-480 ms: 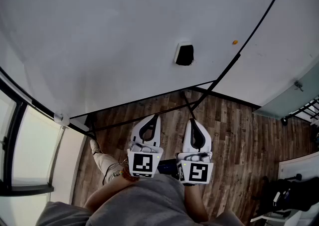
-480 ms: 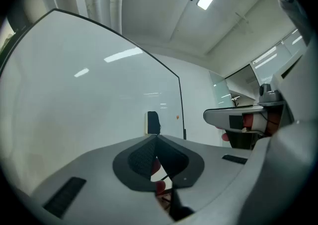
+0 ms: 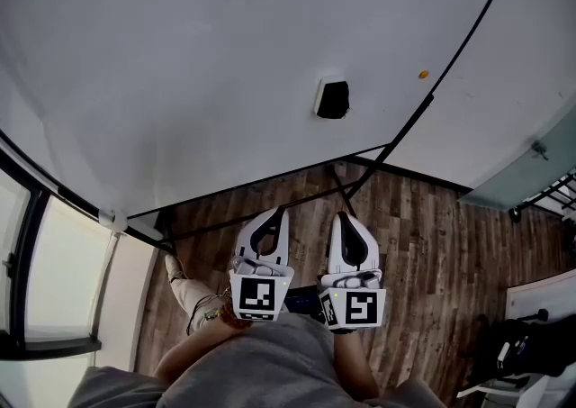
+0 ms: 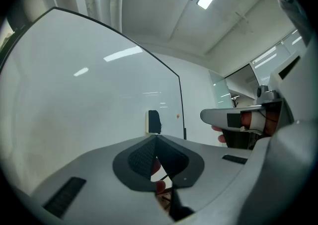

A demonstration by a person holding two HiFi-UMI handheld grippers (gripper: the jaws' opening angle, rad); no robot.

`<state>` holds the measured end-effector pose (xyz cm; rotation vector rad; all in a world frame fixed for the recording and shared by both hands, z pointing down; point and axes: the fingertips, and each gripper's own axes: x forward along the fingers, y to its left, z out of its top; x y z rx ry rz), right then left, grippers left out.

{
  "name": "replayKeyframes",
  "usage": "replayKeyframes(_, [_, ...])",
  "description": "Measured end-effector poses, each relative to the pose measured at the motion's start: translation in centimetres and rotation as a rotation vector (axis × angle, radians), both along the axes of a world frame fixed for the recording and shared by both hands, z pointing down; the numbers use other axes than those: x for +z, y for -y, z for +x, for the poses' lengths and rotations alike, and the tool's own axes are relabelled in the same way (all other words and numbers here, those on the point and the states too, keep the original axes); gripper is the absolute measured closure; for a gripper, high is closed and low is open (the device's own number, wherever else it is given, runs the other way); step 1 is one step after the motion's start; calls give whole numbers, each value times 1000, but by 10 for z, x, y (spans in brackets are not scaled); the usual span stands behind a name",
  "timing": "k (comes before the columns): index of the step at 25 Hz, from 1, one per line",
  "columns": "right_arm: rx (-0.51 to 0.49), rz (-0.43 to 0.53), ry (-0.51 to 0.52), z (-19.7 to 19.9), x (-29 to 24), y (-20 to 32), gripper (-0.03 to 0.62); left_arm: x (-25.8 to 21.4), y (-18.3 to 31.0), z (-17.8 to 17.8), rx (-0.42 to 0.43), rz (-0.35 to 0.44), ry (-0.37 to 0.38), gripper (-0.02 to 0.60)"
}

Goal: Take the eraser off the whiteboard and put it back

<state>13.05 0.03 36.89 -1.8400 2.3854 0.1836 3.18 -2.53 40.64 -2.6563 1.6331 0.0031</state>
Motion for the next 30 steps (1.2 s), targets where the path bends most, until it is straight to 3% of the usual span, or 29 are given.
replayKeyframes(15, [19,-11,-25,3,2,10,571,-2,6,4,15,-3,-10,575])
replayKeyframes(30, [-9,-2,-36,0,-2,27,566,-3,16,-3,-33,6,-15,574])
